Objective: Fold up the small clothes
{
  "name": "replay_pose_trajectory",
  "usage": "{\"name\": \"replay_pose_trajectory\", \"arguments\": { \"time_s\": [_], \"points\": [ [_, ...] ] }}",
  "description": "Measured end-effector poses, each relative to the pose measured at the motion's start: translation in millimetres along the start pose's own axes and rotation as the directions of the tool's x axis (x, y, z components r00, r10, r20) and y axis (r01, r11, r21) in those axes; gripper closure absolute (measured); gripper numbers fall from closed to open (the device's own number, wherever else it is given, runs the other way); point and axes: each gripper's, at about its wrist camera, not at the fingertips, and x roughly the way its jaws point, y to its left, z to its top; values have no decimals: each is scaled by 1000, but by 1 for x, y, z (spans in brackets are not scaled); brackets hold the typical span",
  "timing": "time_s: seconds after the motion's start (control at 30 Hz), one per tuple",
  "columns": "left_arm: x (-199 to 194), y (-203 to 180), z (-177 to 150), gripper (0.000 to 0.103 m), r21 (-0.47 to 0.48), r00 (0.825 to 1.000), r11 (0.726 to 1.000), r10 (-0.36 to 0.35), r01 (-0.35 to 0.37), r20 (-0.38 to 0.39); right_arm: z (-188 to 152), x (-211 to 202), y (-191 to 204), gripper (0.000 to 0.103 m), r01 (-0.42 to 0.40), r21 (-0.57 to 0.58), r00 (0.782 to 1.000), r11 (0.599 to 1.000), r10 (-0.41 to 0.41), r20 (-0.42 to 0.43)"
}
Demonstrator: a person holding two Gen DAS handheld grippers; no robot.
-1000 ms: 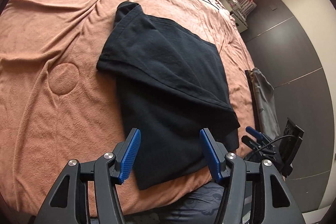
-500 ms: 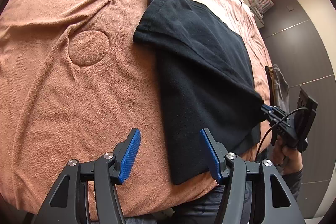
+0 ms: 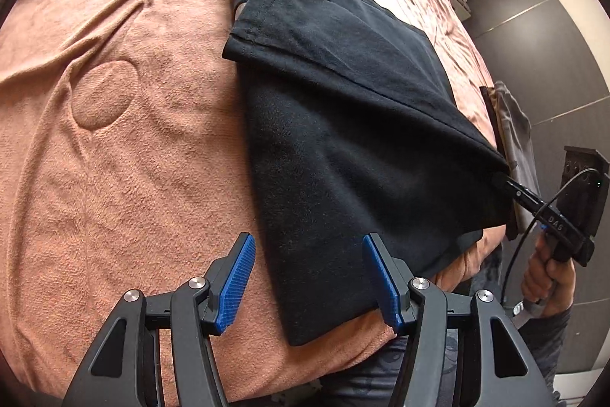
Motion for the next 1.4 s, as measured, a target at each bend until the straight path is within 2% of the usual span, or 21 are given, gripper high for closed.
{"name": "replay_pose_trajectory", "arguments": {
  "time_s": [0.23, 0.37, 0.5, 0.67, 0.87, 0.9, 0.93, 0.97, 1.0, 1.07, 1.4],
  "points": [
    [8, -11, 2, 43, 33, 999, 999, 32, -31, -12, -19, -17, -8, 101, 38, 19, 999, 999, -38, 19],
    [14, -13, 3, 54, 45, 998, 998, 53, -52, -28, -27, -14, -22, 101, 35, 64, 999, 997, -35, 10],
    [22, -13, 3, 64, 58, 996, 996, 77, -75, -42, -35, 0, -34, 101, 64, 81, 998, 995, -64, -7],
    [31, -10, 2, 69, 60, 995, 996, 77, -73, -59, -39, 10, -37, 101, 78, 92, 997, 993, -77, -17],
    [23, 0, 2, 70, 41, 998, 998, 44, -42, -54, -32, 4, -8, 97, 158, -37, 986, 987, -160, -49],
    [21, 1, 3, 70, 37, 998, 999, 38, -36, -49, -30, 3, -2, 88, 164, -57, 985, 985, -166, -51],
    [18, 2, 4, 70, 33, 999, 999, 29, -27, -40, -30, 1, 3, 66, 166, -78, 984, 983, -170, -46],
    [15, 3, 5, 70, 29, 999, 999, 19, -19, -28, -28, 1, 11, 52, 176, -105, 983, 979, -180, -31],
    [12, 4, 6, 70, 26, 1000, 1000, 13, -12, -18, -27, 1, 18, 30, 197, -138, 980, 971, -200, -11],
    [8, 6, 8, 70, 19, 1000, 1000, 5, -5, -6, -24, 3, 30, 28, 233, -195, 972, 953, -236, 10],
    [7, 10, 18, 70, 4, 1000, 1000, -1, 1, 1, 2, 64, 71, 28, 302, -373, 936, 878, -348, -61]
  ]
}}
